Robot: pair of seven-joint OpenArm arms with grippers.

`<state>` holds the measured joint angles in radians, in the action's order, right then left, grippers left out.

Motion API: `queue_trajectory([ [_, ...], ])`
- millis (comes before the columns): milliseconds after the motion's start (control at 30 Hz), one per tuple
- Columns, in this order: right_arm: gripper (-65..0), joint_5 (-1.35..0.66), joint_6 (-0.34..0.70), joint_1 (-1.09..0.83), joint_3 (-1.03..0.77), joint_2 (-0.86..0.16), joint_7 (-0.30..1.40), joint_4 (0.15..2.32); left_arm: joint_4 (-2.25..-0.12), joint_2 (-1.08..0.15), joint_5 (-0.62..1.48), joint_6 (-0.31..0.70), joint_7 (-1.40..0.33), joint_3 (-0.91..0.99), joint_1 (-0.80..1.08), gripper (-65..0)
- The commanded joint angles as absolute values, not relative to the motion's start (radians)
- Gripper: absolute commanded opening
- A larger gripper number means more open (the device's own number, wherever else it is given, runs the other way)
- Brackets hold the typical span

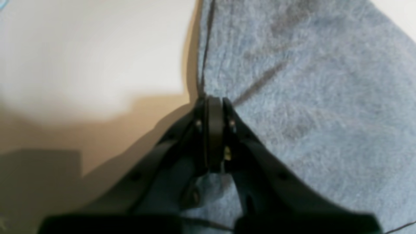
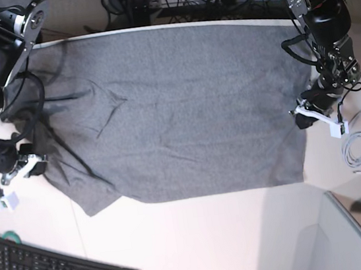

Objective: Layout the t-shirt on the table in an organized manner, then fold the t-shirt properly
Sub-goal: 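Grasp the shirt side edge with the left gripper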

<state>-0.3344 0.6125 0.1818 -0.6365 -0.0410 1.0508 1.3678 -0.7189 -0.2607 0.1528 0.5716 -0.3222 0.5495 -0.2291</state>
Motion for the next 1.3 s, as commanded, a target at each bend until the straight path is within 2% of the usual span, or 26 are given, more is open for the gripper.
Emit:
queue_trajectory([
  [0,-64.8,-0.349,0.618,0.202,-0.634,-0.051,1.035,1.380,-0.763,-0.277,0.157,0.568,-0.309,0.552,-0.228,-65.0],
  [100,-64.8,-0.349,0.618,0.203,-0.634,-0.051,1.035,1.380,-0.858,-0.268,0.154,0.568,-0.331,0.552,-0.188,-65.0],
  [500,-64.8,-0.349,0.618,0.203,-0.634,-0.051,1.035,1.379,-1.349,-0.194,0.153,0.568,-0.763,0.559,-0.081,-65.0],
  [600,-64.8,-0.349,0.618,0.203,-0.634,-0.051,1.035,1.379,-1.425,-0.188,0.160,0.515,-0.858,0.561,-0.035,-65.0],
  [733,-64.8,-0.349,0.618,0.203,-0.634,-0.051,1.035,1.379,-1.500,-0.171,0.162,0.464,-0.869,0.561,0.033,-65.0],
  [1067,-64.8,-0.349,0.618,0.203,-0.634,-0.051,1.035,1.379,-1.517,-0.171,0.163,0.463,-0.901,0.567,0.079,-65.0],
  [1100,-64.8,-0.349,0.618,0.203,-0.634,-0.051,1.035,1.379,-1.529,-0.171,0.163,0.463,-0.915,0.584,0.079,-59.1],
  [1200,-64.8,-0.349,0.618,0.203,-0.634,-0.051,1.035,1.379,-1.613,-0.139,0.163,0.463,-0.964,0.688,0.079,-31.8],
  [1267,-64.8,-0.349,0.618,0.203,-0.634,-0.051,1.035,1.379,-1.673,-0.128,0.163,0.463,-0.975,0.748,0.076,-21.6],
])
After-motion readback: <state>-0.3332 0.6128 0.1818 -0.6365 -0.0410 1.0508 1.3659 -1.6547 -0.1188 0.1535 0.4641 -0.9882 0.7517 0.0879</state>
